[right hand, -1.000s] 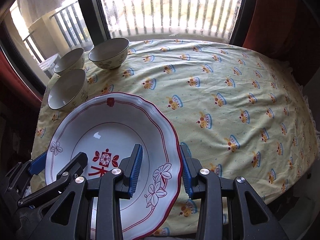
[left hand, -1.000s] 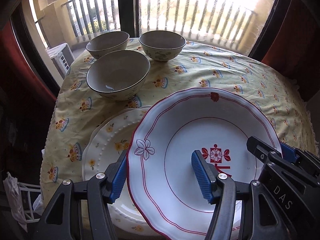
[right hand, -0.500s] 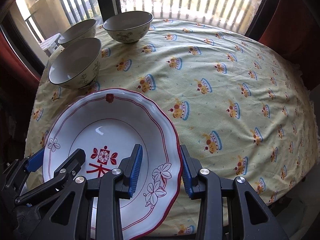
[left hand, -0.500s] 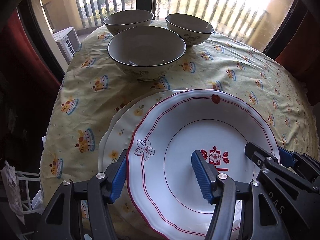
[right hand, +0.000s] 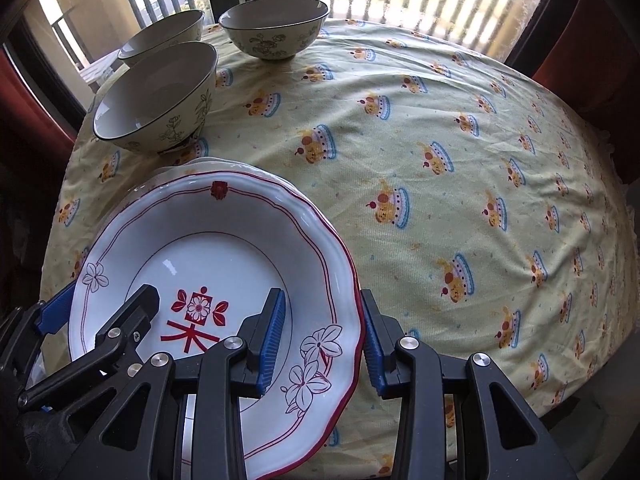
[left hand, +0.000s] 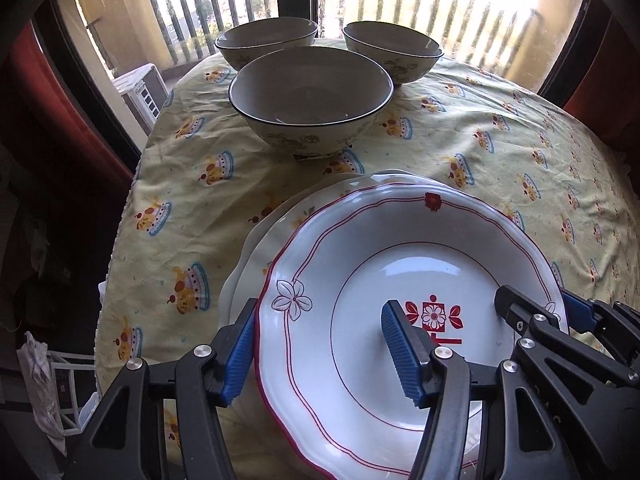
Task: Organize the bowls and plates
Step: 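Carry the red-character plate over the plate stack and lower it on top, then open the right tool to release the red-character plate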
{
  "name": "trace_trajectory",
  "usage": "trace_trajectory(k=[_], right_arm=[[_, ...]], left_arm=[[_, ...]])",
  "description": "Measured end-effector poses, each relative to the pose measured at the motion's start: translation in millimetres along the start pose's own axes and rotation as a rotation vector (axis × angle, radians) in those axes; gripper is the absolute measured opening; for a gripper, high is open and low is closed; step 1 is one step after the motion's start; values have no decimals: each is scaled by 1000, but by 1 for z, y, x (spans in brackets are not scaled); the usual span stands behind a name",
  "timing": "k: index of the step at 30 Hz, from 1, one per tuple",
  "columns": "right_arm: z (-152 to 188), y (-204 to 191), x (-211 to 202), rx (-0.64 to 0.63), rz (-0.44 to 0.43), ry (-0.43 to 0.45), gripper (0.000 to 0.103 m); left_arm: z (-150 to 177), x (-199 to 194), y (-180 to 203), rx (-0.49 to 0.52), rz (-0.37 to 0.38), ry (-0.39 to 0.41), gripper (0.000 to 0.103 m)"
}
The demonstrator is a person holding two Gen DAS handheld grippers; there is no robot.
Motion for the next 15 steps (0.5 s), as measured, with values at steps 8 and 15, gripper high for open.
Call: trace_trajectory(k=[8,15], right_arm=[[2,2,-2,-4,-3,9,36],[5,-2,-2,-24,2,4,33]], left_arm=[[0,3,2,11,-32,19,65],[-1,3,-9,-17,-22,16,69]])
Point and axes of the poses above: each gripper's, at about its wrist camera, not at the fingertips, and x roughly the way its jaws point, y to its right, z to its underside, the point moved 9 cm from there along x, roughly the way its jaws point, and after that the axes turned 11 degrees about x, right-handed, at the moved point
